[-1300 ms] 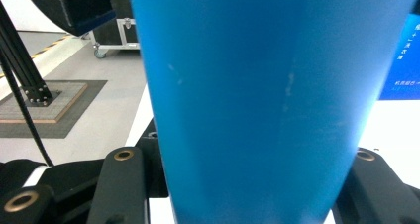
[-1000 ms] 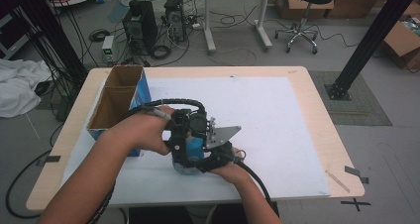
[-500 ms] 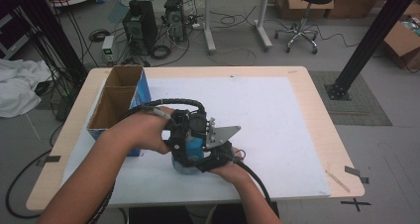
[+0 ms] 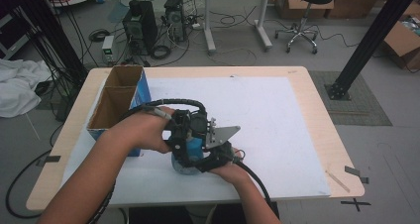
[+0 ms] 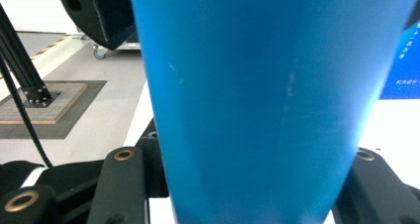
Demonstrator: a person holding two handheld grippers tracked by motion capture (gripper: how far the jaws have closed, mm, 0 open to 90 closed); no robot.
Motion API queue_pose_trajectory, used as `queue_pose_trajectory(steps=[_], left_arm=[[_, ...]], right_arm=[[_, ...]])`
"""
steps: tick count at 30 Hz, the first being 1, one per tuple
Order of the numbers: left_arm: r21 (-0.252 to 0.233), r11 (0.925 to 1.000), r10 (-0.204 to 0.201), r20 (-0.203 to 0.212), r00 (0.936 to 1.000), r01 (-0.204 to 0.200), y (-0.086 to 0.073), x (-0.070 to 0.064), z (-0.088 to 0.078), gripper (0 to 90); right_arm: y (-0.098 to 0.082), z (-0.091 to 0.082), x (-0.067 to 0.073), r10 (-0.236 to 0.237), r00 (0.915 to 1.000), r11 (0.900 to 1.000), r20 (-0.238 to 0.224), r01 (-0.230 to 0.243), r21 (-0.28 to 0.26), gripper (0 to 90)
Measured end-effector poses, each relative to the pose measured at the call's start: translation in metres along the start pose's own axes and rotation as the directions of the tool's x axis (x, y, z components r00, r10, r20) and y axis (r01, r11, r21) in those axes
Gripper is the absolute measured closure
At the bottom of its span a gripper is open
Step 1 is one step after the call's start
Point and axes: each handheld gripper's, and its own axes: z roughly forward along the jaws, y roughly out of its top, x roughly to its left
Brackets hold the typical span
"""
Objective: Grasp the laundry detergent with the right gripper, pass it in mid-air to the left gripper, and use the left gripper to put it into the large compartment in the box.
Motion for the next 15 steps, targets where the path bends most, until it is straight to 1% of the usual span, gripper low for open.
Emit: queue_pose_trajectory(steps=[5,6,9,15], left_arm=[[0.005,1.0,0.0,0.0,1.0,0.0,-0.0003,0.0002,0.0008,30.7],[0.0,1.0,-0.002,-0.001,1.0,0.002,-0.0006,0.0001,0.0012,30.9],[0.005,1.0,-0.001,0.0,1.0,0.001,-0.0005,-0.0001,0.0007,31.3],[0.011,0.9999,0.003,-0.01,0.9999,-0.003,-0.0002,0.0001,0.0013,34.0]], right_arm=[[-0.0002,-0.0002,-0.0005,0.0,1.0,1.0,0.002,0.0,-0.001,45.4],[-0.0002,-0.0003,-0.0007,0.0,1.0,1.0,0.002,0.0,-0.004,45.4],[-0.0002,-0.0004,-0.0007,-0.003,1.0,1.0,0.002,0.003,-0.003,45.4],[-0.0007,0.0004,-0.0005,-0.002,1.0,1.0,0.002,0.002,-0.002,45.4]])
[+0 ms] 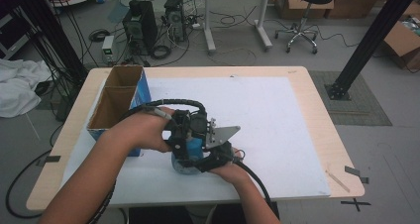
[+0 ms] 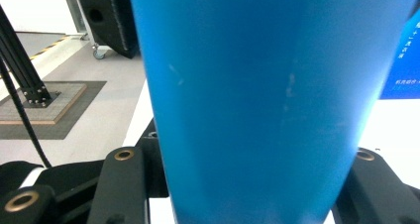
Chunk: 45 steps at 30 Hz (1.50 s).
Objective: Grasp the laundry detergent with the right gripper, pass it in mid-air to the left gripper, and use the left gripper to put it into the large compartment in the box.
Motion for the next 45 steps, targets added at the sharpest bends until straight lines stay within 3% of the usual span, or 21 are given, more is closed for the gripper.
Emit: queue_pose_trajectory(steps=[11,14,20,23,27,41,44,45], left_arm=[[0.015,0.9998,-0.014,0.001,0.9999,0.014,0.001,-0.001,-0.001,38.0],[0.028,0.9995,-0.014,-0.009,0.9999,0.014,0.001,-0.002,-0.005,38.2],[0.002,1.0,-0.01,-0.028,0.9995,0.01,0.002,-0.003,-0.015,38.4],[0.01,0.9998,-0.016,-0.028,0.9995,0.016,0.003,-0.002,-0.016,38.3],[0.023,0.9994,-0.025,-0.023,0.9994,0.026,0.003,0.001,-0.016,38.3],[0.02,0.998,-0.06,-0.013,0.9981,0.06,0.004,0.008,-0.024,38.2],[0.024,0.9975,-0.066,-0.01,0.9978,0.066,0.004,0.009,-0.026,38.2],[0.033,0.997,-0.07,-0.013,0.9974,0.071,0.004,0.01,-0.028,38.2]], right_arm=[[0.0,0.001,0.002,-0.009,1.0,1.0,0.002,0.009,0.001,45.5],[0.003,-0.001,0.003,-0.024,0.9996,1.0,0.013,0.024,-0.002,44.7],[0.009,-0.008,0.003,-0.065,0.997,0.998,0.041,0.066,-0.024,42.5],[0.011,-0.01,0.004,-0.082,0.9947,0.996,0.062,0.083,-0.016,38.1],[0.011,-0.014,0.004,-0.076,0.9954,0.997,0.058,0.077,-0.007,29.2],[0.016,-0.036,-0.002,-0.057,0.9976,0.997,0.04,0.054,0.06,14.5],[0.018,-0.044,-0.004,-0.053,0.9981,0.995,0.03,0.051,0.085,10.7],[0.02,-0.049,-0.005,-0.047,0.9984,0.992,0.031,0.043,0.12,8.1]])
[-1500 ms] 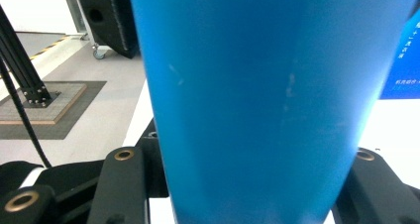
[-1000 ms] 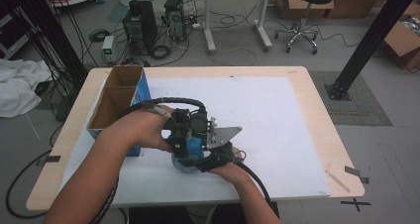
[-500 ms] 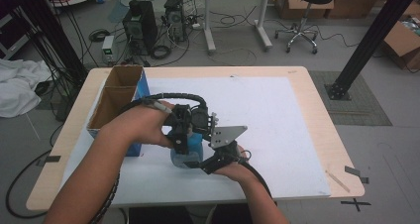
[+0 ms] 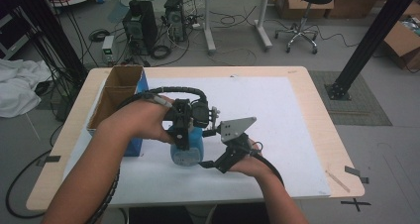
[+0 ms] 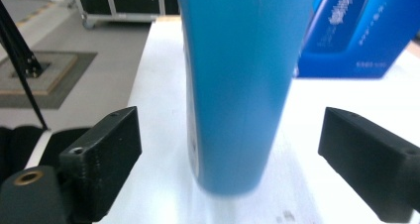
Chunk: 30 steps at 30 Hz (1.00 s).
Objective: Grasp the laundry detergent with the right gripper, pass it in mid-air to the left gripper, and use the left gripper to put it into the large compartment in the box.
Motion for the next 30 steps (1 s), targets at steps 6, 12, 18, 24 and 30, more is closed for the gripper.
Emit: queue_pose_trajectory(steps=[6,12,18,24,30], left_arm=[[0.009,0.9992,-0.038,0.003,0.9993,0.038,-0.001,0.006,-0.005,38.2],[0.005,0.995,-0.1,0.021,0.9948,0.1,-0.005,0.015,-0.016,38.1],[-0.02,0.9802,-0.195,0.058,0.979,0.197,-0.016,0.025,-0.031,38.0],[-0.041,0.928,-0.368,0.05,0.9284,0.37,-0.028,0.031,-0.051,38.1],[-0.052,0.8477,-0.528,0.017,0.8492,0.528,-0.043,0.038,-0.075,38.2]], right_arm=[[0.004,-0.012,-0.002,0.0,1.0,0.997,0.005,-0.001,0.072,1.7],[0.011,-0.027,-0.005,-0.008,1.0,0.985,-0.003,0.008,0.17,0.0],[0.015,-0.043,-0.011,-0.017,0.9997,0.957,-0.017,0.021,0.289,0.0],[0.018,-0.061,-0.012,-0.04,0.9991,0.941,0.013,0.034,0.336,0.0],[0.016,-0.068,-0.012,-0.042,0.999,0.928,0.017,0.033,0.37,0.0]])
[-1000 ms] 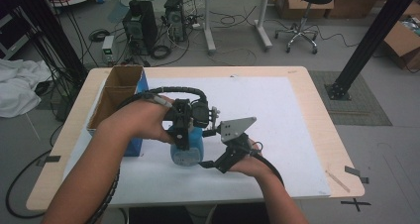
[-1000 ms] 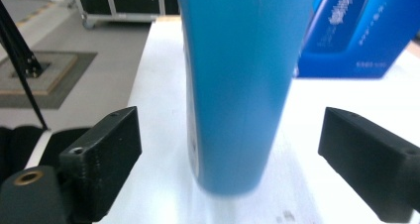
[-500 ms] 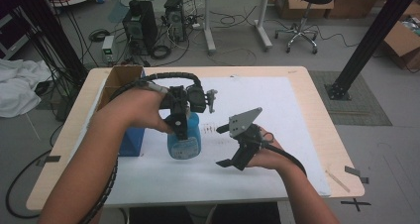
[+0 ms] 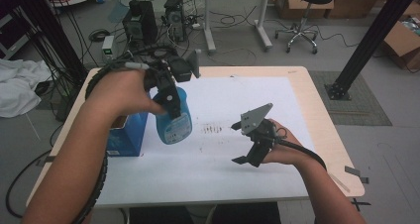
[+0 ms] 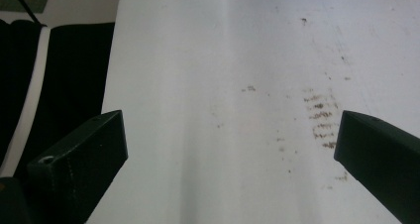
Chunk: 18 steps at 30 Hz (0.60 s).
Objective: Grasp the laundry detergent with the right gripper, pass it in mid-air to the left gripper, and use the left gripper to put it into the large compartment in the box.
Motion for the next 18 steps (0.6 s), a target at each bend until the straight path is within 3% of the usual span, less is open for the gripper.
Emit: queue_pose_trajectory(steps=[1,2,3,4,5,7,8,9,10,11,12,13,14,16,17,18], left_arm=[[0.003,0.9994,-0.034,0.003,0.9994,0.034,-0.001,0.003,-0.003,38.1],[0.009,0.9933,-0.115,0.002,0.9934,0.115,-0.004,0.01,-0.01,38.2],[0.009,0.9933,-0.115,0.002,0.9934,0.115,-0.004,0.01,-0.01,38.2],[0.013,0.9843,-0.176,0.001,0.9843,0.176,-0.008,0.017,-0.017,38.2],[0.013,0.9843,-0.176,0.001,0.9843,0.176,-0.008,0.017,-0.017,38.2],[0.016,0.9706,-0.24,0.005,0.9706,0.24,-0.013,0.024,-0.025,38.2],[0.022,0.9586,-0.284,0.011,0.9587,0.284,-0.017,0.03,-0.031,38.2],[0.022,0.9586,-0.284,0.011,0.9587,0.284,-0.017,0.03,-0.031,38.2],[0.027,0.9404,-0.34,0.018,0.9404,0.339,-0.022,0.037,-0.038,38.2],[0.027,0.9404,-0.34,0.018,0.9404,0.339,-0.022,0.037,-0.038,38.1],[0.034,0.9169,-0.399,0.023,0.9168,0.398,-0.029,0.047,-0.046,38.1],[0.034,0.9169,-0.399,0.023,0.9168,0.398,-0.029,0.047,-0.046,38.2],[0.033,0.9033,-0.429,0.026,0.9032,0.428,-0.031,0.05,-0.048,38.2],[0.032,0.8864,-0.463,0.028,0.8861,0.462,-0.035,0.056,-0.052,38.1],[0.03,0.8705,-0.492,0.025,0.8703,0.491,-0.038,0.06,-0.055,38.2],[0.027,0.8626,-0.506,0.022,0.8624,0.505,-0.039,0.062,-0.056,38.2]], right_arm=[[-0.001,-0.002,0.0,-0.004,1.0,1.0,0.002,0.004,0.01,0.0],[-0.003,-0.005,0.0,-0.003,1.0,1.0,0.005,0.003,0.024,0.0],[-0.003,-0.005,0.0,-0.003,1.0,1.0,0.005,0.003,0.024,0.0],[-0.005,-0.008,0.0,-0.004,1.0,0.999,0.006,0.004,0.04,0.0],[-0.005,-0.008,0.0,-0.004,1.0,0.999,0.006,0.004,0.04,0.0],[-0.005,-0.012,0.001,-0.009,0.9999,0.999,0.009,0.008,0.051,0.0],[-0.006,-0.015,0.001,-0.012,0.9999,0.998,0.011,0.011,0.064,0.0],[-0.006,-0.015,0.001,-0.012,0.9999,0.998,0.011,0.011,0.064,0.0],[-0.007,-0.018,0.001,-0.011,0.9999,0.997,0.012,0.01,0.077,0.0],[-0.007,-0.018,0.001,-0.011,0.9999,0.997,0.012,0.01,0.077,0.0],[-0.008,-0.02,0.0,-0.014,0.9998,0.996,0.015,0.013,0.089,0.0],[-0.008,-0.02,0.0,-0.014,0.9998,0.996,0.015,0.013,0.089,0.0],[-0.009,-0.022,0.0,-0.014,0.9997,0.996,0.018,0.012,0.092,0.0],[-0.01,-0.024,0.0,-0.013,0.9997,0.996,0.022,0.011,0.09,0.0],[-0.011,-0.024,0.0,-0.011,0.9997,0.996,0.023,0.009,0.09,0.0],[-0.011,-0.025,0.0,-0.01,0.9997,0.996,0.024,0.008,0.091,0.0]])
